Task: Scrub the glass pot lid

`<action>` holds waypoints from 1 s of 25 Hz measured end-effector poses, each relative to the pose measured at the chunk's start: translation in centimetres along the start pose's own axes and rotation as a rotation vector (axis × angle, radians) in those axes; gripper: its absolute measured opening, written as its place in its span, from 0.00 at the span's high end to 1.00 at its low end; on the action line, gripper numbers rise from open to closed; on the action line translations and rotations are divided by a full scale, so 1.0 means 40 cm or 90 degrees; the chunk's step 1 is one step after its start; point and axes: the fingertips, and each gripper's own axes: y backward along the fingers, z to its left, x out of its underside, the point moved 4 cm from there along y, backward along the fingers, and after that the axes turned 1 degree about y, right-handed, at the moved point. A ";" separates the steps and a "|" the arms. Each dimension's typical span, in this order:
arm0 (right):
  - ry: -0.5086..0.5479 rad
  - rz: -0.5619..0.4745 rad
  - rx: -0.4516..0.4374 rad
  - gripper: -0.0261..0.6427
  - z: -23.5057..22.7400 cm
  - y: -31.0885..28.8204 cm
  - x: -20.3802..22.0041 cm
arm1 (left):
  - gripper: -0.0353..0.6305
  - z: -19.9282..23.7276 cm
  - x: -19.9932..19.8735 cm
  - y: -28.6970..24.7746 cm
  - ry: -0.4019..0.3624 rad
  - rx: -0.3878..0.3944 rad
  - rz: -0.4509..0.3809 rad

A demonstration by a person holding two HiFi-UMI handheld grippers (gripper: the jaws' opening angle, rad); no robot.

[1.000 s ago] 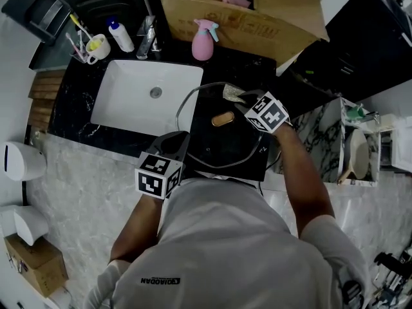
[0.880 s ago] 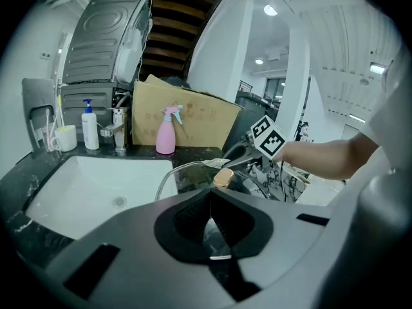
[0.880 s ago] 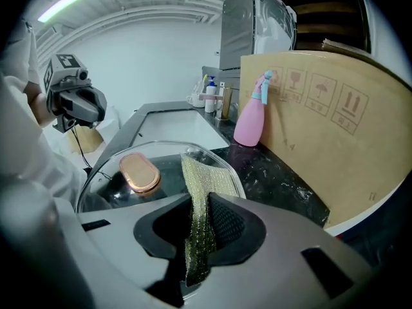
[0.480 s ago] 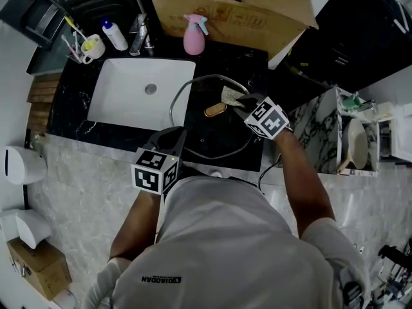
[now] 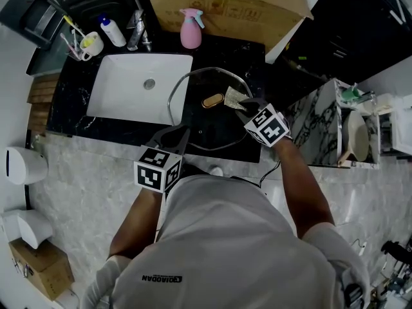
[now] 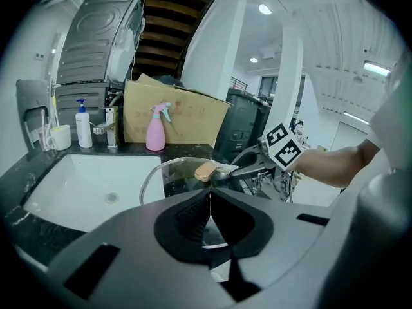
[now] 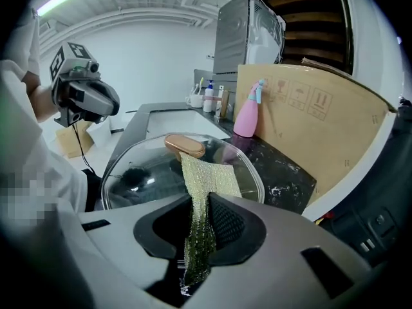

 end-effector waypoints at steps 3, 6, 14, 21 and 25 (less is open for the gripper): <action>-0.002 0.001 0.014 0.82 0.024 0.005 -0.001 | 0.92 -0.011 0.005 0.005 -0.003 0.004 -0.001; -0.010 0.008 0.026 0.82 0.051 0.009 -0.001 | 0.92 -0.017 0.013 0.014 -0.005 0.004 -0.002; -0.106 -0.022 0.046 0.82 0.131 0.013 -0.015 | 0.92 -0.012 0.035 0.048 0.007 -0.001 0.000; -0.140 -0.055 0.059 0.81 0.188 0.000 -0.039 | 0.92 -0.010 0.045 0.062 0.009 0.000 0.003; -0.135 -0.056 0.054 0.81 0.206 -0.002 -0.043 | 0.92 -0.009 0.049 0.066 0.007 0.001 0.005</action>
